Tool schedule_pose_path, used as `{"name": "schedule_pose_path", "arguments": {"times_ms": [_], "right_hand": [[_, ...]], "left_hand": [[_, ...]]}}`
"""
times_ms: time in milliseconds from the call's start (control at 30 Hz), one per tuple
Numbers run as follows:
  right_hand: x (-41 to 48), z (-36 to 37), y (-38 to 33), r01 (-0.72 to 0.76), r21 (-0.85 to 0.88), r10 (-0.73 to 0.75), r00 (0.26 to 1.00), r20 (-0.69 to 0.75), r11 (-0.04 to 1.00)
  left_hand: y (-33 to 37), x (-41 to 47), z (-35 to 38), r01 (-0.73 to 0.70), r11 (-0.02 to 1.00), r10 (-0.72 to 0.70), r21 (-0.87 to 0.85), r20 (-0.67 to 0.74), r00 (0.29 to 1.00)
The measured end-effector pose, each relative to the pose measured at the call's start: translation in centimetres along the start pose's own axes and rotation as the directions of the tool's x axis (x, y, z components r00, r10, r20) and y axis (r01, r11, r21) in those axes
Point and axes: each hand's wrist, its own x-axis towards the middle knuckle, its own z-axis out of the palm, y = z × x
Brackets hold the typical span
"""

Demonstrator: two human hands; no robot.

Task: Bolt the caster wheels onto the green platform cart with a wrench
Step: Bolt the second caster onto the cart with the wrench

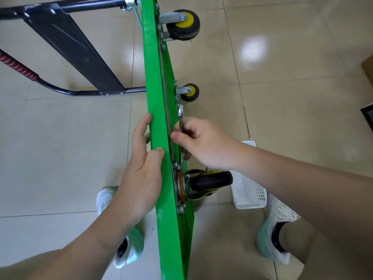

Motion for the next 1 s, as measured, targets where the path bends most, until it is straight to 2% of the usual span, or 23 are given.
{"name": "schedule_pose_path", "arguments": {"times_ms": [133, 233, 533, 700, 867, 1000], "right_hand": [[0.7, -0.3, -0.1, 0.034, 0.067, -0.026, 0.994, -0.106, 0.997], [1.5, -0.6, 0.3, 0.001, 0.137, 0.021, 0.986, -0.162, 0.991], [4.5, -0.1, 1.5, -0.119, 0.208, 0.151, 0.978, -0.141, 0.971], [5.8, 0.2, 3.3, -0.25, 0.325, 0.286, 0.956, -0.068, 0.912], [6.5, 0.1, 4.3, -0.355, 0.461, 0.382, 0.924, 0.037, 0.813], [6.9, 0.3, 6.7, -0.555, 0.462, 0.56, 0.816, 0.142, 0.692]], "left_hand": [[-0.1, 0.1, 0.0, -0.004, 1.0, 0.004, 0.0, 0.0, 1.0], [-0.2, 0.1, 0.0, -0.013, 1.0, 0.013, 0.0, 0.004, 1.0], [-0.7, 0.5, -0.5, 0.005, 1.0, -0.005, -0.01, 0.02, 1.0], [-0.7, 0.2, -0.7, 0.029, 1.0, -0.029, 0.002, 0.032, 0.999], [-1.1, 0.2, -0.8, -0.006, 0.999, 0.004, 0.049, 0.041, 0.999], [-1.0, 0.1, -0.9, 0.009, 0.999, -0.011, 0.039, 0.041, 0.999]]}}
